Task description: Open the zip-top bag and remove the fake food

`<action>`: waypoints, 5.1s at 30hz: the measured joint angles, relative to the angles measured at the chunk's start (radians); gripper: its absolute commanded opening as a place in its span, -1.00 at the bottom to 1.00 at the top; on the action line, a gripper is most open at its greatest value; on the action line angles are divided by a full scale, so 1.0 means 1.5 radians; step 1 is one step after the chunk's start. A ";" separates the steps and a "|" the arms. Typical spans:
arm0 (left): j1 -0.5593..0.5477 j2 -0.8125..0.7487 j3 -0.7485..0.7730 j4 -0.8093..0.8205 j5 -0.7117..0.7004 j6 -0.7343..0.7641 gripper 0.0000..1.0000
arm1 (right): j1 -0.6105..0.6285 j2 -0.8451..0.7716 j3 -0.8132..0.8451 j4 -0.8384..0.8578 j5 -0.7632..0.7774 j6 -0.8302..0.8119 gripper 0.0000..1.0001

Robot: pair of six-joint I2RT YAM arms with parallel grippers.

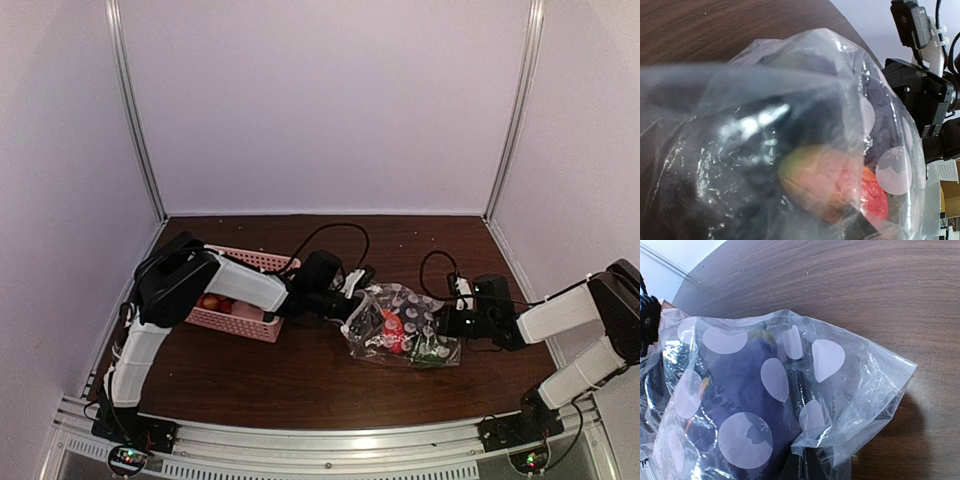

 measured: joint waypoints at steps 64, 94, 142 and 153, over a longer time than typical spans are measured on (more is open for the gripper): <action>0.125 -0.337 -0.201 -0.017 -0.152 0.053 -0.77 | -0.051 -0.112 -0.004 -0.061 0.059 0.006 -1.00; 0.195 -0.479 -0.214 -0.411 -0.420 0.237 -0.61 | -0.053 -0.112 -0.004 -0.056 0.035 -0.014 -1.00; 0.064 -0.231 -0.083 -0.235 -0.205 0.151 -0.59 | -0.053 -0.090 0.001 -0.062 0.034 -0.029 -1.00; 0.030 -0.129 -0.031 -0.179 -0.108 0.139 -0.53 | -0.049 -0.047 0.001 -0.030 0.010 -0.023 -1.00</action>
